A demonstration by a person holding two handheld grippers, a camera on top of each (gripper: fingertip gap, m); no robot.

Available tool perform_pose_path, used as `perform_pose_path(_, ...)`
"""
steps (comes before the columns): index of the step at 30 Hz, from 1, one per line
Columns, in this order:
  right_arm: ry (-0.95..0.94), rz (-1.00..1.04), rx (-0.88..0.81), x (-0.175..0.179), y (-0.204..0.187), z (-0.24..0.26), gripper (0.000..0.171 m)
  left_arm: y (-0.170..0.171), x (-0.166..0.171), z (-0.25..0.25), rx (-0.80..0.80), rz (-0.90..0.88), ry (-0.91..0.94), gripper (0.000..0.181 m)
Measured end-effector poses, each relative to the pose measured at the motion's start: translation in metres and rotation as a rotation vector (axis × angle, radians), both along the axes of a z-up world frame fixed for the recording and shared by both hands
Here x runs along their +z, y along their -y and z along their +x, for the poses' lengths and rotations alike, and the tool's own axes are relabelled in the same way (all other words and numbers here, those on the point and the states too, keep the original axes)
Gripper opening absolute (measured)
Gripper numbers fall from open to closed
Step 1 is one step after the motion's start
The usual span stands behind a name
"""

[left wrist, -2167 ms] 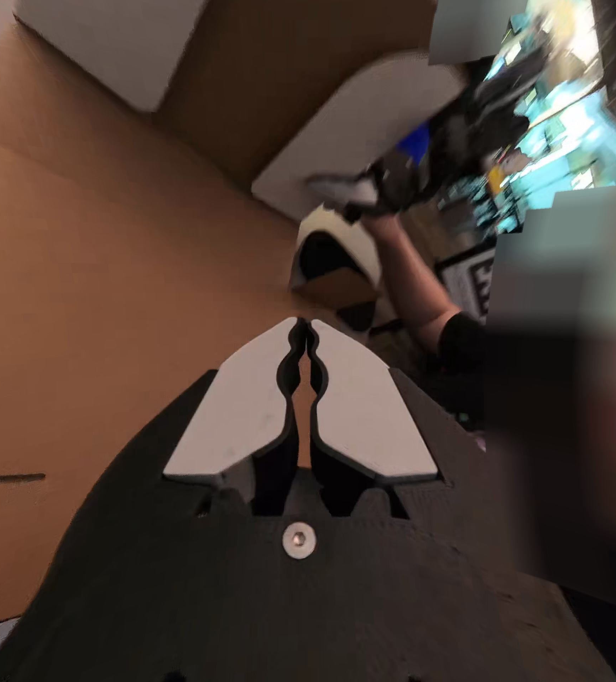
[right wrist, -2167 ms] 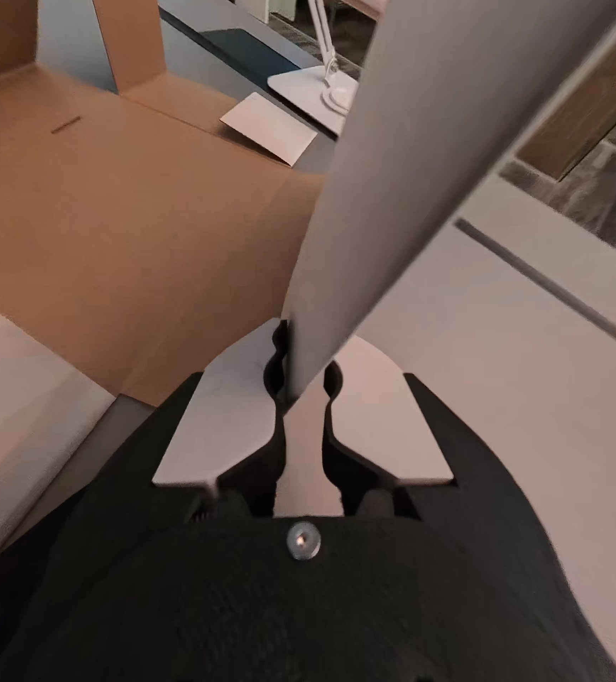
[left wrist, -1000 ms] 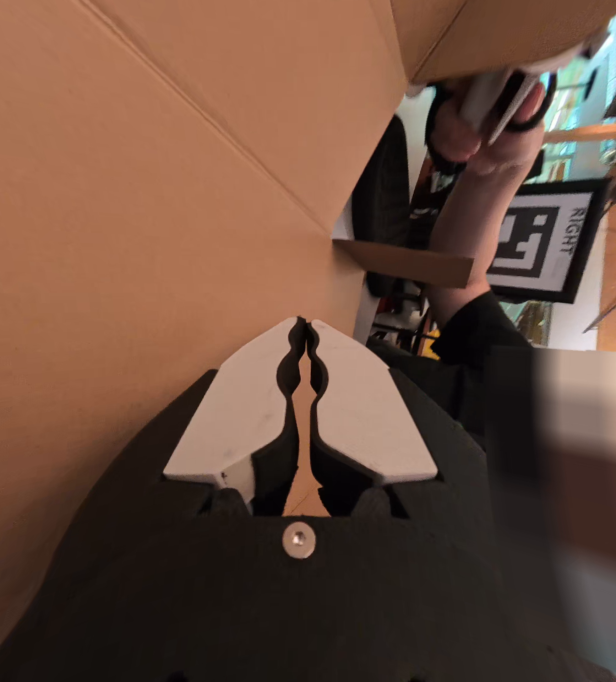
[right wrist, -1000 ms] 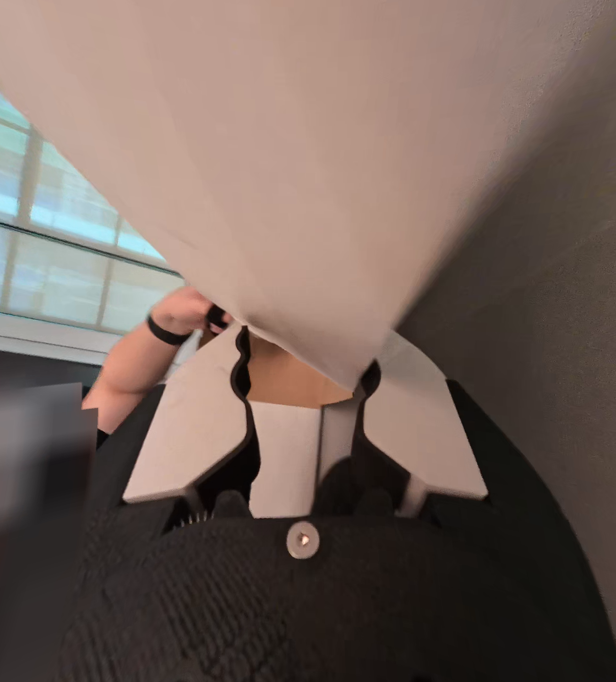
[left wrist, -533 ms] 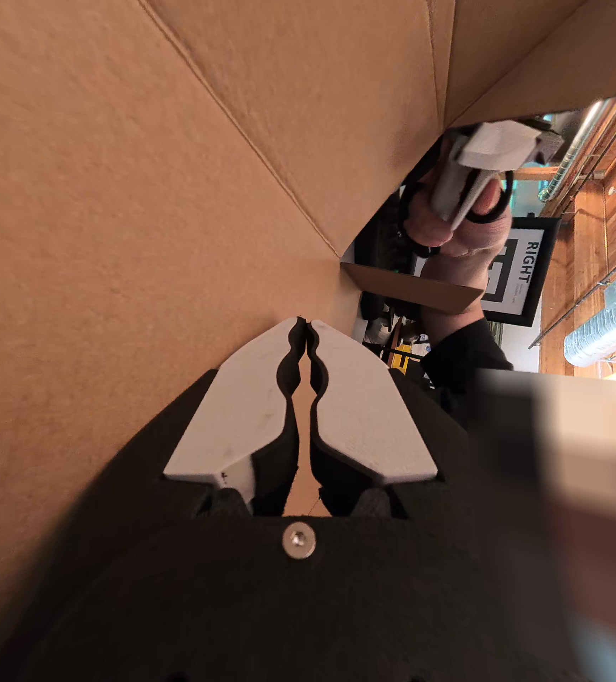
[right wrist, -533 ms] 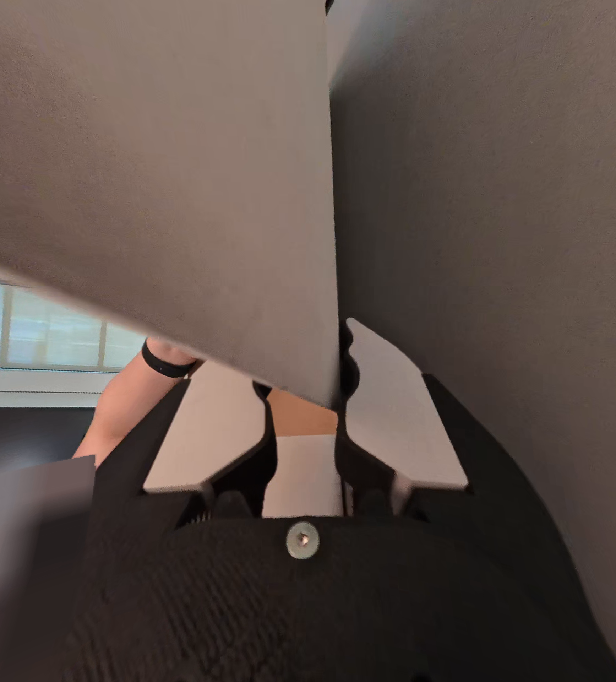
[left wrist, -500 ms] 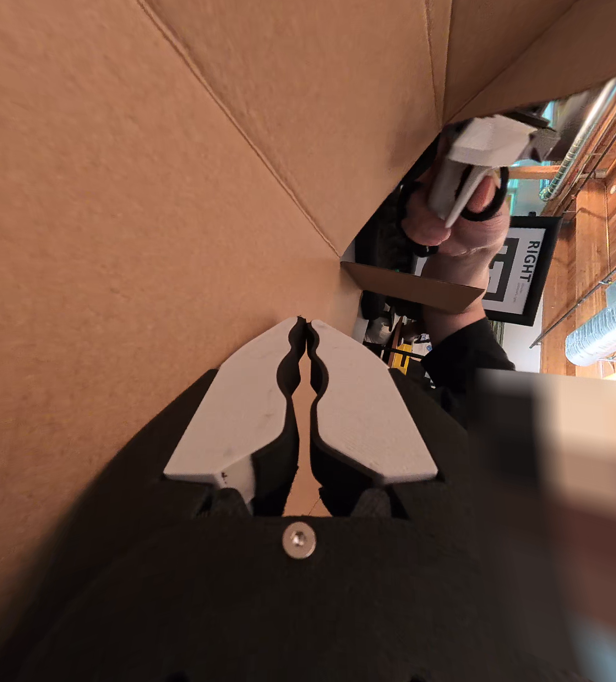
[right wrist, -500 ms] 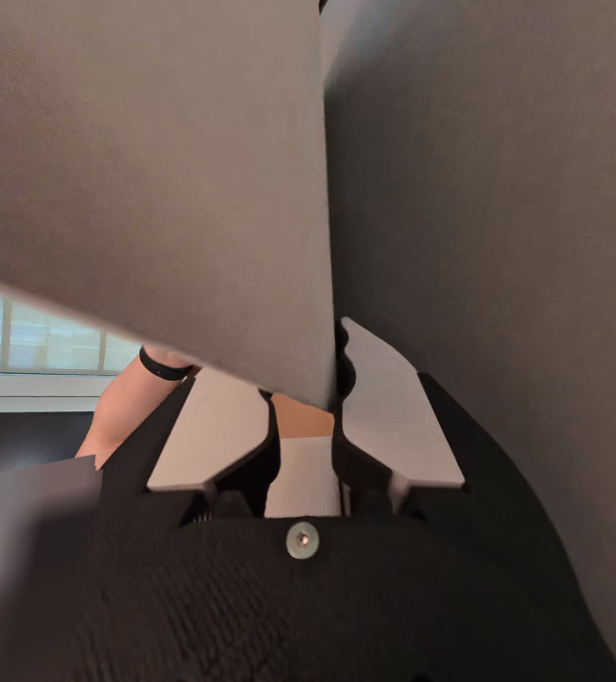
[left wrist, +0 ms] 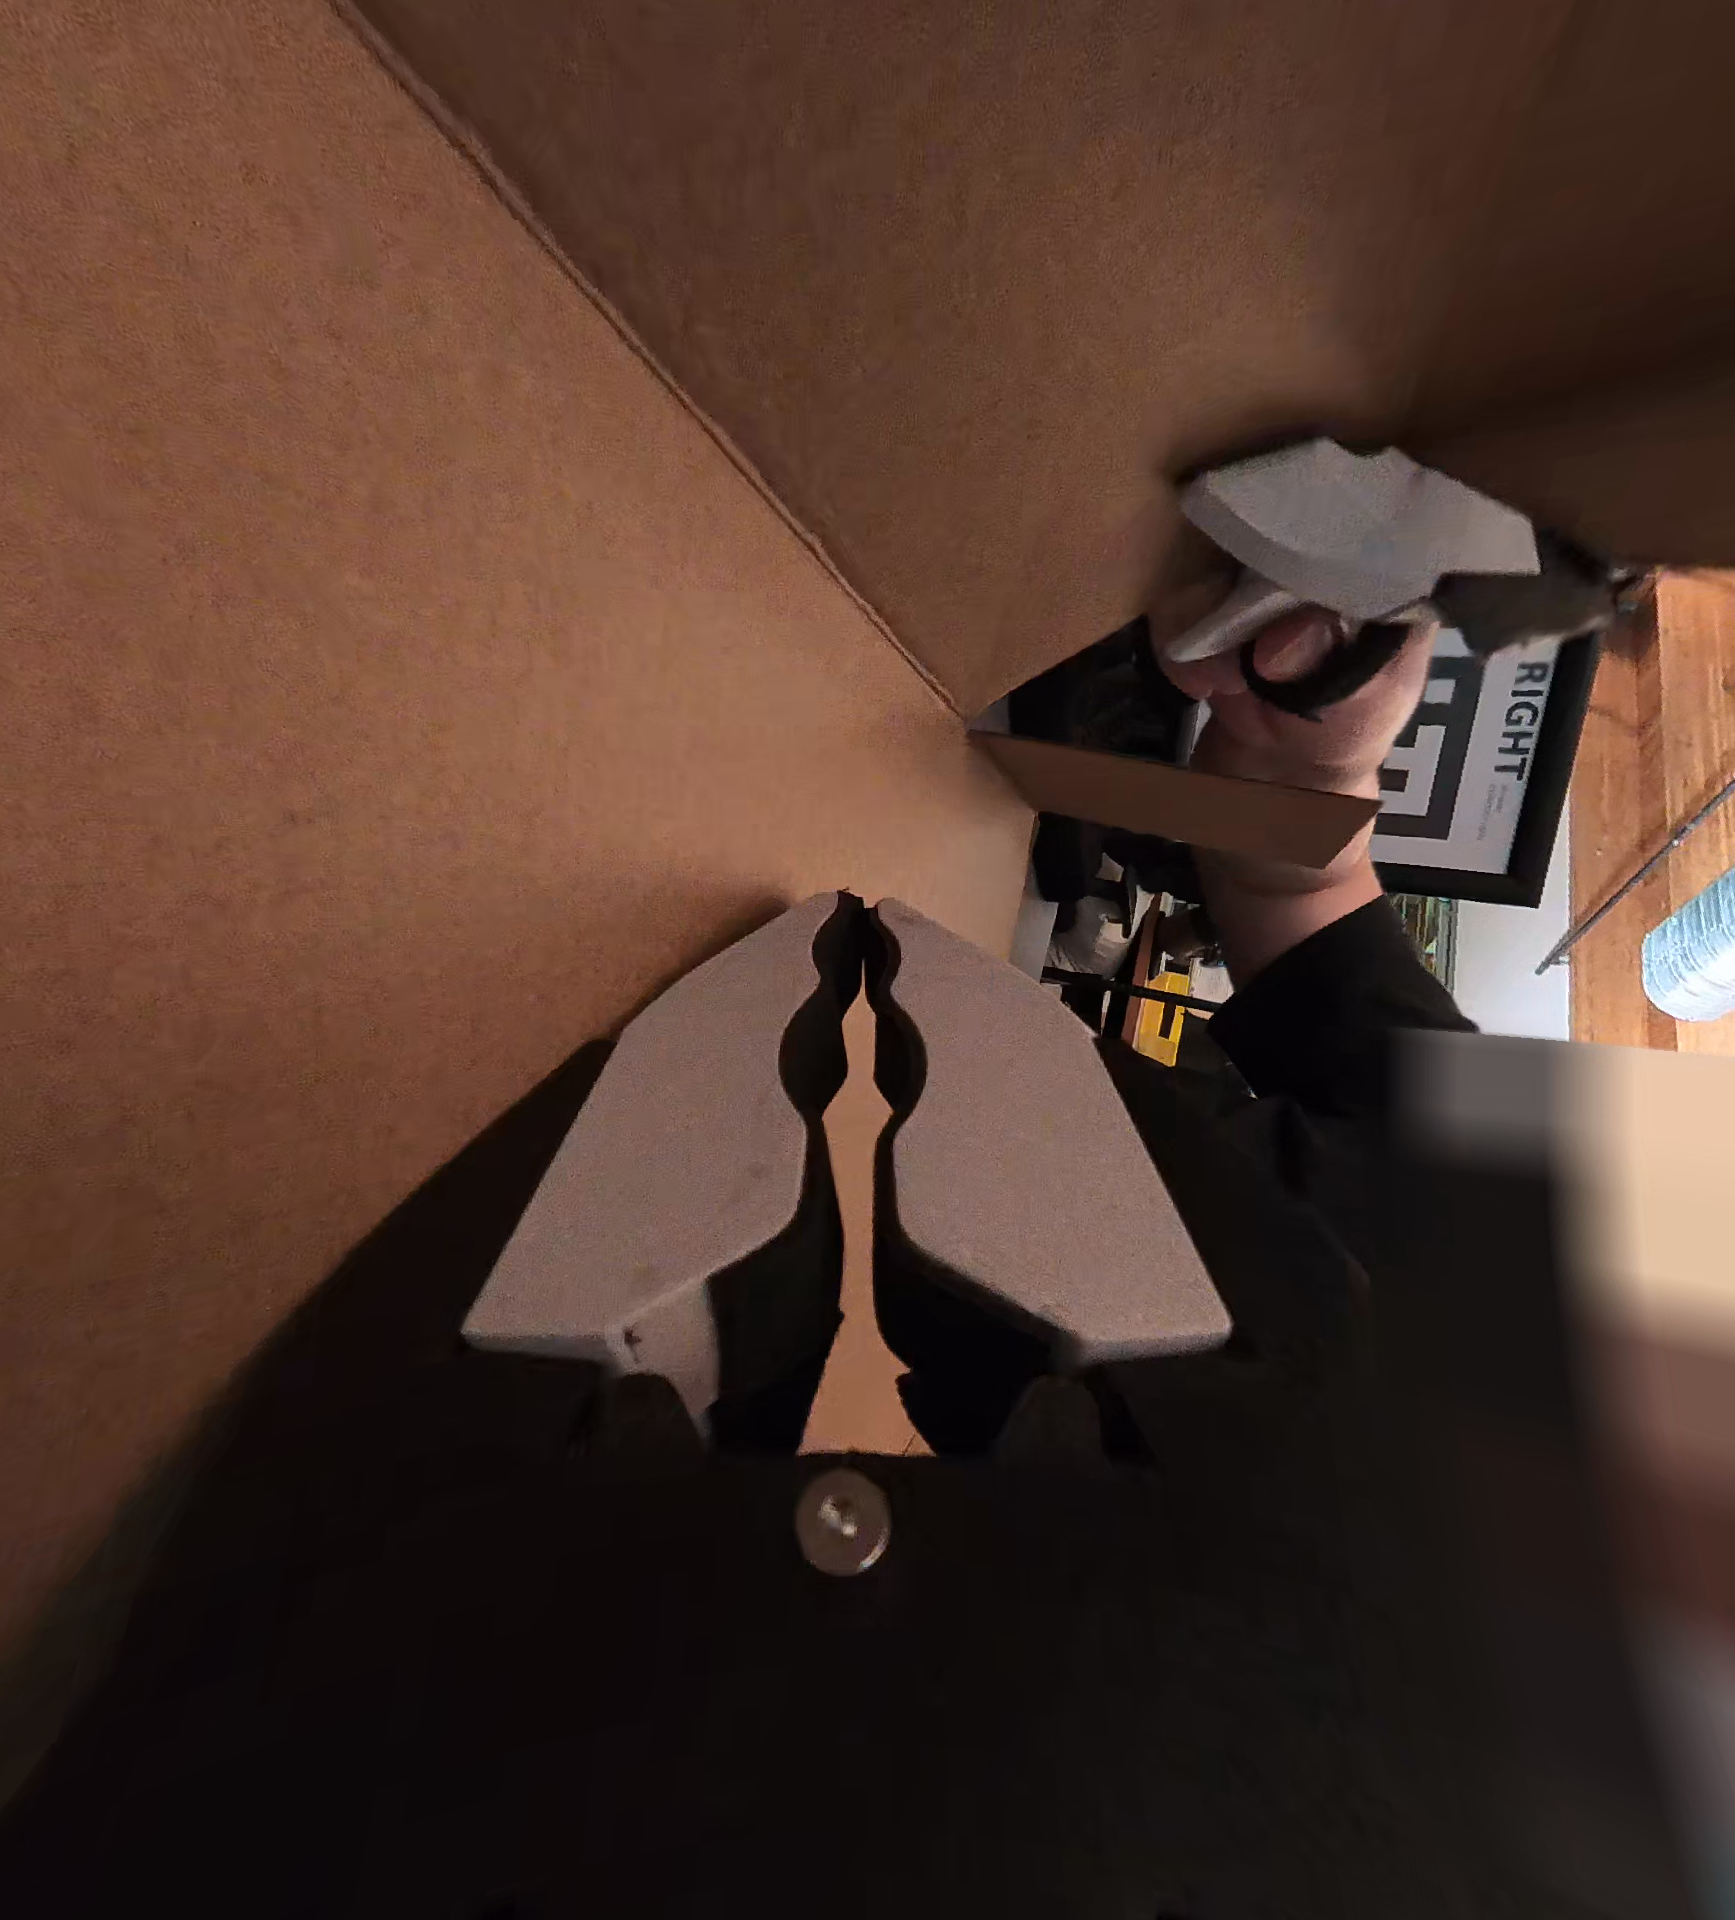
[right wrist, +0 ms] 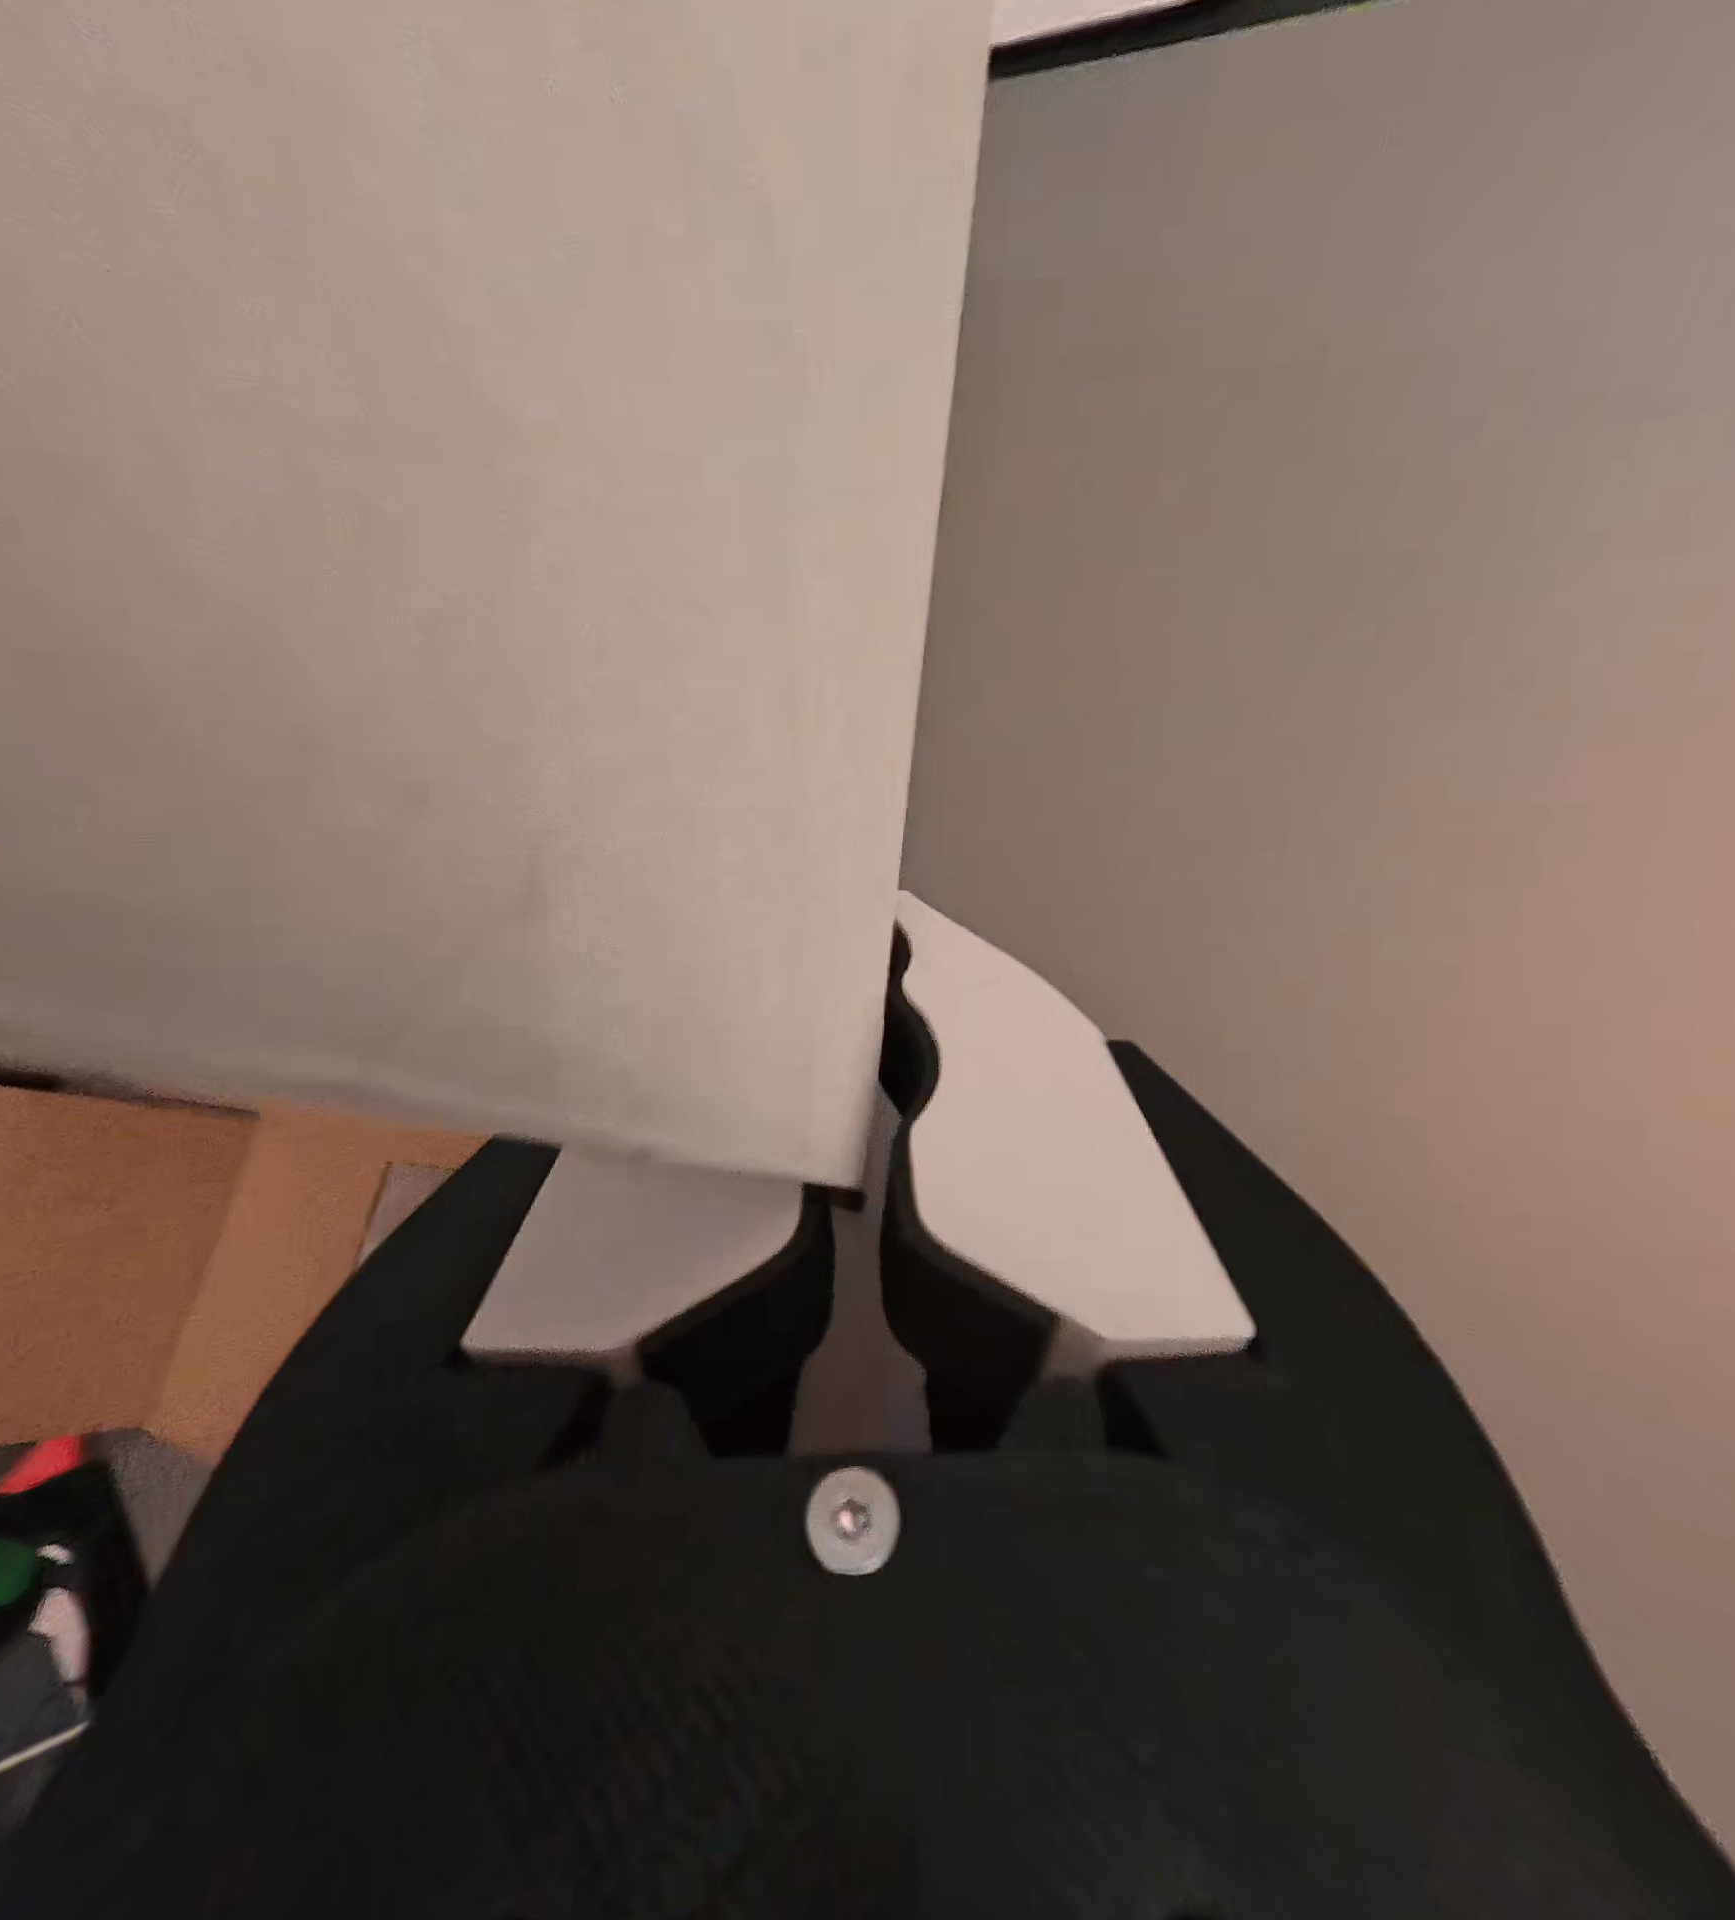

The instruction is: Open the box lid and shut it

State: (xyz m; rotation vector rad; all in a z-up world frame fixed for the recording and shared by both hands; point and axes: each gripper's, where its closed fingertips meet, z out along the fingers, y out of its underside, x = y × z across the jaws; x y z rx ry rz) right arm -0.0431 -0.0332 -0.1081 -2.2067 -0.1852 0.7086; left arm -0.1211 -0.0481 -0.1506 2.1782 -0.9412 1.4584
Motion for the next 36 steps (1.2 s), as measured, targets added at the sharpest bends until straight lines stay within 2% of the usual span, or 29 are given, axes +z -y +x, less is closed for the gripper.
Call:
perform_pose_path(11,0.509,0.105,0.106,0.008,0.007,-0.027,0.011,-0.003,0.0,0.003,0.059,-0.002,-0.002,0.0)
perform_pose_path(17,0.515,0.114,0.14,0.005,0.004,-0.013,0.009,-0.004,0.001,0.002,0.072,0.001,-0.044,0.0)
perform_pose_path(19,0.461,0.118,0.187,0.004,0.002,-0.008,0.009,-0.005,0.018,0.0,0.05,0.027,-0.006,0.0)
perform_pose_path(22,0.396,0.119,0.257,0.003,-0.003,-0.003,0.009,-0.016,0.084,-0.008,0.071,0.055,0.154,0.0)
perform_pose_path(25,0.312,0.094,0.305,0.008,-0.012,0.007,0.009,-0.044,0.136,-0.041,0.113,0.257,0.224,0.0)
perform_pose_path(27,0.294,0.096,0.372,0.01,-0.02,0.019,0.008,-0.071,0.156,-0.073,0.176,0.387,0.212,0.0)
perform_pose_path(29,0.268,0.095,0.454,0.011,-0.025,0.027,0.007,-0.096,0.17,-0.107,0.259,0.436,0.211,0.004)
perform_pose_path(33,0.308,0.157,0.589,0.01,-0.039,0.032,0.009,-0.138,0.182,-0.177,0.427,0.501,0.235,0.015)
perform_pose_path(36,0.318,0.18,0.645,0.009,-0.048,0.034,0.009,-0.157,0.174,-0.227,0.519,0.557,0.227,0.017)
